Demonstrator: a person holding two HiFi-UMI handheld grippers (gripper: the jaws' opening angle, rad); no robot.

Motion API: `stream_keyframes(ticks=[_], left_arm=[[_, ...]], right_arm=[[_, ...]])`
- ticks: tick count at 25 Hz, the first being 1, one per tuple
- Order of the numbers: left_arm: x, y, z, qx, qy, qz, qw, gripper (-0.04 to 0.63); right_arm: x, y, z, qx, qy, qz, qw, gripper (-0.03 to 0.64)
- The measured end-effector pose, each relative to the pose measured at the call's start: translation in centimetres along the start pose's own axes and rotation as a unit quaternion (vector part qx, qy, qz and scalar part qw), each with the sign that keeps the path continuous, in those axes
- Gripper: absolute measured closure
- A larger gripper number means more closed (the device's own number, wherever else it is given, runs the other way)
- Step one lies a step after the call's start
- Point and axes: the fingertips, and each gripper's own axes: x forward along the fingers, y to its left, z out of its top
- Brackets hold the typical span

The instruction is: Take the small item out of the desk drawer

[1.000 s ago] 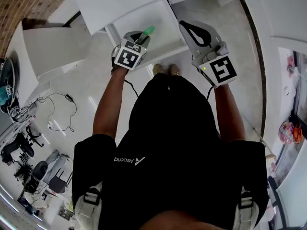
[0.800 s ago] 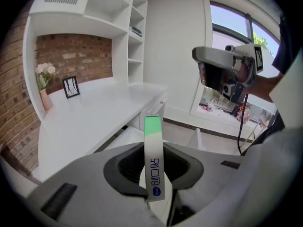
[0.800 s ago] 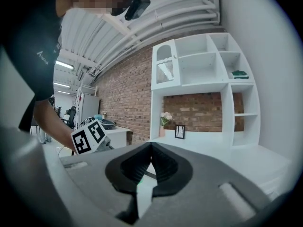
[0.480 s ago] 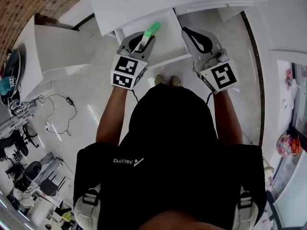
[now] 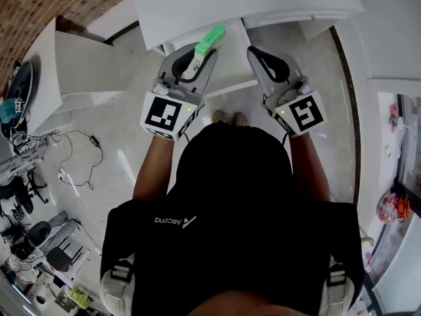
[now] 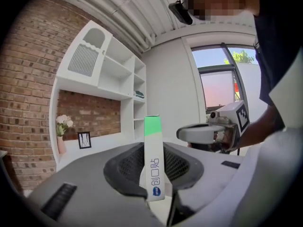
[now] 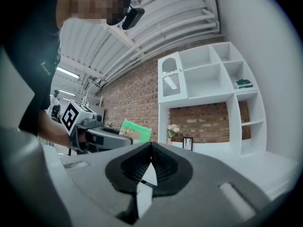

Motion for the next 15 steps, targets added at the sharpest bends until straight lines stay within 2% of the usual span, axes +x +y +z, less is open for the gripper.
stream_keyframes(ticks=[5, 15], left_arm=[[-1.3, -0.8, 2.2, 0.006, -0.036, -0.003, 0.9993, 0.508], [-2.0, -2.0, 3.3, 0.008, -0.056, -0.016, 0.9983, 0.508]], right_arm=[[-0.2, 0.9, 0.8, -0.004, -0.005, 0.0, 1.0, 0.615], [-0.5, 1.8, 1.9, -0.013, -0.006, 0.006, 1.0, 0.615]])
